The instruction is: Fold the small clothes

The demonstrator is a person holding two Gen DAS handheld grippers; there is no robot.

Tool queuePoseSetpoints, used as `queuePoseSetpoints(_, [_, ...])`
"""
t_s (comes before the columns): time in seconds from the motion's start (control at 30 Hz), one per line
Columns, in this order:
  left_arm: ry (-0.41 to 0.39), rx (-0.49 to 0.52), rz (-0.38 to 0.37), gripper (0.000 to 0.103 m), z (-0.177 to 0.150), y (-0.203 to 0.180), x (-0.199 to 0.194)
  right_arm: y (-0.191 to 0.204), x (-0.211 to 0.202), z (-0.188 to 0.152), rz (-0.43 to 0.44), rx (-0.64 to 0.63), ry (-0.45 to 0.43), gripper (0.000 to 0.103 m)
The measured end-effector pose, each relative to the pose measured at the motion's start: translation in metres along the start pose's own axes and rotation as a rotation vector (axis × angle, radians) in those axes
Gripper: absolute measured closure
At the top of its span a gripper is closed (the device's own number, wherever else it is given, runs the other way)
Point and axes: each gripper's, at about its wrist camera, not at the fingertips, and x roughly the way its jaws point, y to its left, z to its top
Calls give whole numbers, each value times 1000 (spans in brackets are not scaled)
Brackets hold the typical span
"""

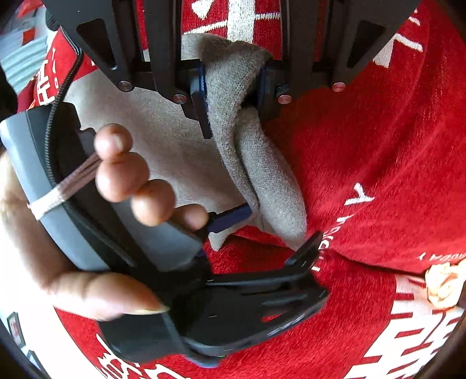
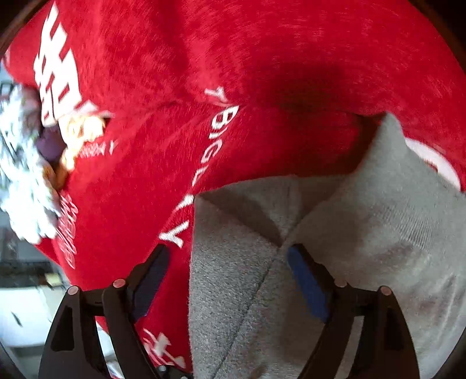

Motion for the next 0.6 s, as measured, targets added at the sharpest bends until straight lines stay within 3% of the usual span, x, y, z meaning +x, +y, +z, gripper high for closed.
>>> queuePoseSetpoints(0.2, [-9, 30, 24, 77, -2, -6, -3, 20, 24, 3, -251, -99, 68, 16])
queuePoseSetpoints(0.23, [-6, 26, 23, 77, -2, -7, 0, 21, 27, 3, -271, -105, 67, 21])
queuePoseSetpoints(0.33, [4, 9, 11, 77, -1, -5, 0, 24, 24, 0, -333, -141, 16, 68])
queuePoseSetpoints(0.37, [7, 5, 8, 77, -1, -3, 0, 19, 20, -1, -332, -133, 5, 83])
queuePoseSetpoints(0.4, [10, 4, 9, 77, 2, -1, 3, 13, 15, -2, -310, -119, -7, 87])
queuePoseSetpoints(0.6, [32, 34, 64, 77, 3, -12, -1, -9, -10, -14, -194, -98, -90, 90])
